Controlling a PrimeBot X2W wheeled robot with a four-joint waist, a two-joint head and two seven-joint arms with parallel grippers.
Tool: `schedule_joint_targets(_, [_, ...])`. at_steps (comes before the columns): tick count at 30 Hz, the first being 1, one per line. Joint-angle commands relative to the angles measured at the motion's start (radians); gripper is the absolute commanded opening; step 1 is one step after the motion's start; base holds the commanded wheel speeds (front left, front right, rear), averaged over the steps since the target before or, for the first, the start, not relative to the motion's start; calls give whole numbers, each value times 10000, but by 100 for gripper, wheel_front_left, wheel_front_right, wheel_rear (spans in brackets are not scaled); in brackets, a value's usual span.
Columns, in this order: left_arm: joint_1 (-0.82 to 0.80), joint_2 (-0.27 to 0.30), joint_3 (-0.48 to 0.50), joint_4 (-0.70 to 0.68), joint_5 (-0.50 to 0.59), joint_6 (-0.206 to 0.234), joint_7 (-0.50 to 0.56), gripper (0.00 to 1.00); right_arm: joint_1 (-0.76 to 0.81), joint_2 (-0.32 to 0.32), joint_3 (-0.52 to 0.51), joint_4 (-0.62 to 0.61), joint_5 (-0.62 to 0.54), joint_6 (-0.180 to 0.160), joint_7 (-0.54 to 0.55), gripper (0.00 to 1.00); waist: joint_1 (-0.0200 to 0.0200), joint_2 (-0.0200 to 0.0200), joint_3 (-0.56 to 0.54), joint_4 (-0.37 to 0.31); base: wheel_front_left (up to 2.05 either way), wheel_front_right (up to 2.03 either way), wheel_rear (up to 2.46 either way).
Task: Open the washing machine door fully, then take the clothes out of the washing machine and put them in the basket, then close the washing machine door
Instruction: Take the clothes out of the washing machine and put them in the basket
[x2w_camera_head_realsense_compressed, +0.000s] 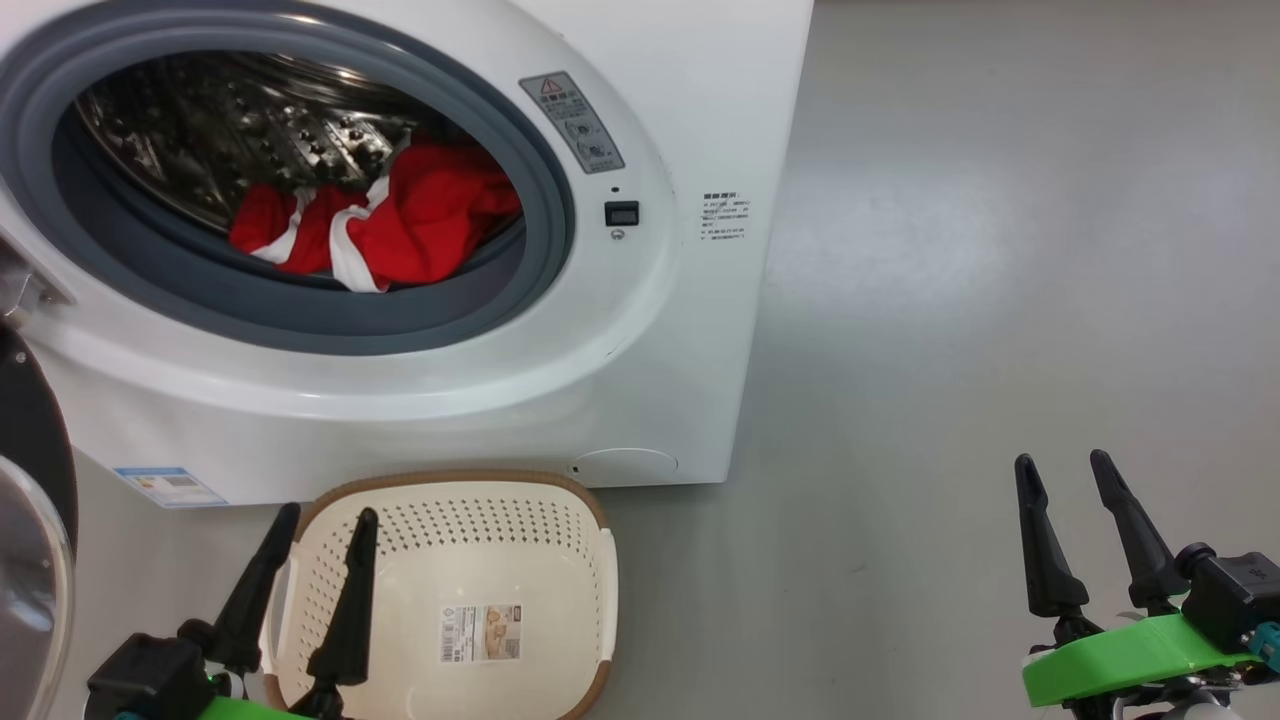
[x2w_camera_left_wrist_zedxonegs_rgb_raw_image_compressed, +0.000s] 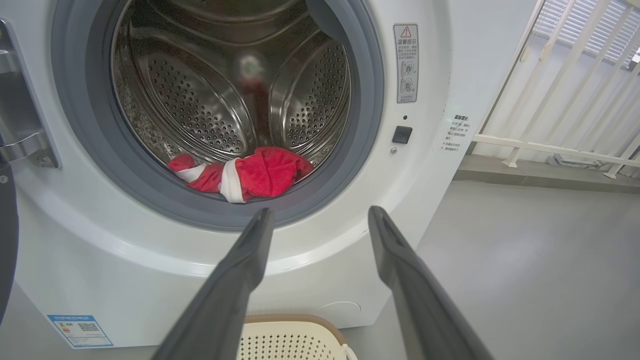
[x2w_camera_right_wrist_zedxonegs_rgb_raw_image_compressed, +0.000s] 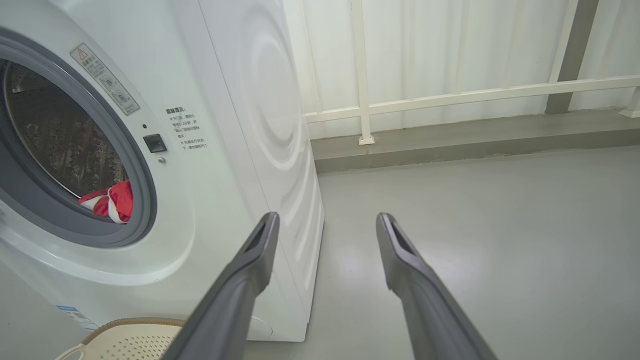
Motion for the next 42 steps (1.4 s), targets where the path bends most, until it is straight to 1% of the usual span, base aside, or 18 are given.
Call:
schedule_joint_targets(1, [-412, 126, 395, -181, 98, -54, -48, 100, -212, -53, 271, -265, -45, 65, -92, 100, 0, 0, 6, 4, 0, 0, 0])
schedule_joint_targets(10, [-439, 122, 392, -125, 168, -54, -48, 100, -247, -50, 308, -270, -39, 65, -92, 100, 0, 0, 70, -6, 0, 0, 0])
schedule_joint_targets(13, [-579, 84, 397, 109, 186, -54, -48, 100, -304, -47, 354, -278, -37, 65, -92, 100, 0, 0, 201, -51, 0, 0, 0])
schedule_joint_targets(20, [-1711, 83, 366, 826, 515, -54, -48, 100, -555, -39, 394, -347, -13, 65, -92, 100, 0, 0, 819, -147, 0, 0, 0])
schedule_joint_targets(25, [-3052, 9, 627, 1939, 1147, -54, -48, 100, -805, -34, 433, -411, 56, 65, -92, 100, 0, 0, 1444, -319, 0, 0, 0])
schedule_joint_targets(29, [-4273, 113, 775, 3006, 1559, -53, -48, 100, -1043, -32, 520, -451, 239, 65, -92, 100, 0, 0, 1939, -553, 0, 0, 0])
schedule_joint_targets(36, [-6359, 568, 1020, 5144, 1911, -35, -48, 100, -1468, -31, 733, -491, 555, 65, -92, 100, 0, 0, 2653, -1091, 0, 0, 0])
schedule_joint_targets(42, [-7883, 981, 1012, 6705, 2216, 43, -48, 100, -1716, -31, 868, -521, 732, 65, -92, 100, 0, 0, 3053, -1434, 0, 0, 0])
